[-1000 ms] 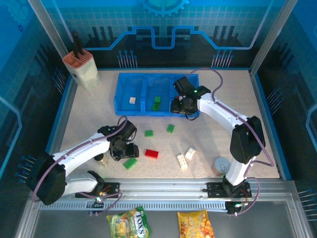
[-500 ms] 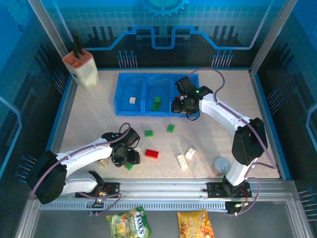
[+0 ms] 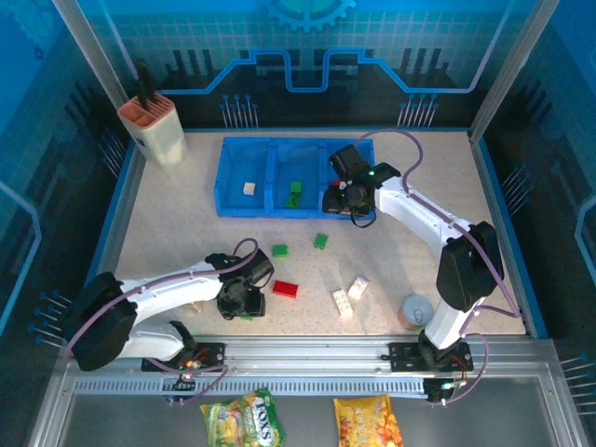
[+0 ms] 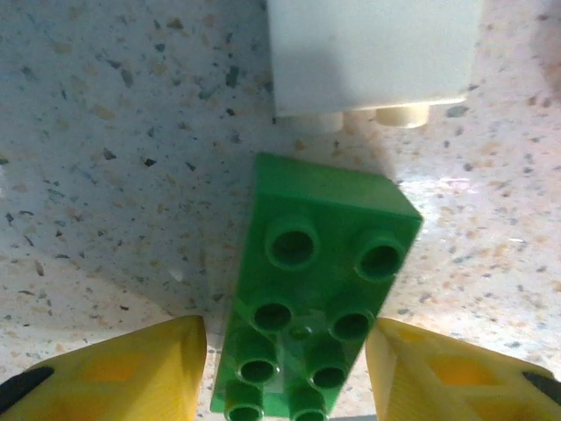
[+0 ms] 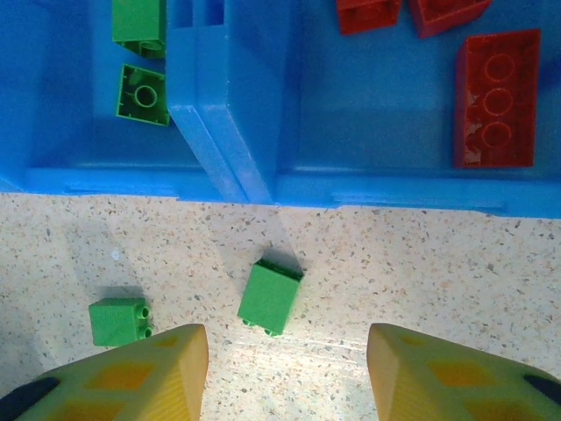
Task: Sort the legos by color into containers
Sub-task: Pick up the lego from the middle-left of the table.
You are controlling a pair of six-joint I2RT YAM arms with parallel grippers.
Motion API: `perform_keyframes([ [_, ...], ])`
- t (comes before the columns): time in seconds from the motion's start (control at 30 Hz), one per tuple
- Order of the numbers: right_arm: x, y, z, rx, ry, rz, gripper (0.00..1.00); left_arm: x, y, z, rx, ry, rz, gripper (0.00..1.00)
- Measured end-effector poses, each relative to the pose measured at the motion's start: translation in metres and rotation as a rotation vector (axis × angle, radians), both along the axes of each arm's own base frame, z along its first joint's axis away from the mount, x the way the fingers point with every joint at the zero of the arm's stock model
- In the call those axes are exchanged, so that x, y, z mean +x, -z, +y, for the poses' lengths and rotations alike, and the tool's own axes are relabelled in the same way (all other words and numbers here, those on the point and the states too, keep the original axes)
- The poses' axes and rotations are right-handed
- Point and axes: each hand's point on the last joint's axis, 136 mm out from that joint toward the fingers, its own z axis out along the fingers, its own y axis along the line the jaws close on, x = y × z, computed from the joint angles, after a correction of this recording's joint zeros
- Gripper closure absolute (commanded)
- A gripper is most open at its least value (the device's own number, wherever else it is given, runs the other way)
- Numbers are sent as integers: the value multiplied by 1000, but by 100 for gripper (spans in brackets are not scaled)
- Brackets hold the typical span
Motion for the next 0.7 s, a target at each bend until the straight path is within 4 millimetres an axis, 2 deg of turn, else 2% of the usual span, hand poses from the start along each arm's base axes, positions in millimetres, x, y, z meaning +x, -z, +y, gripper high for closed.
perform_keyframes([
  [0.23,-1,1,-1,-2,0,4,48,2,3,-1,59,31,1,56],
  [0.7,-3,-2,-1,4,-1,-2,49,10,-5,-9,47,40,-30,62],
])
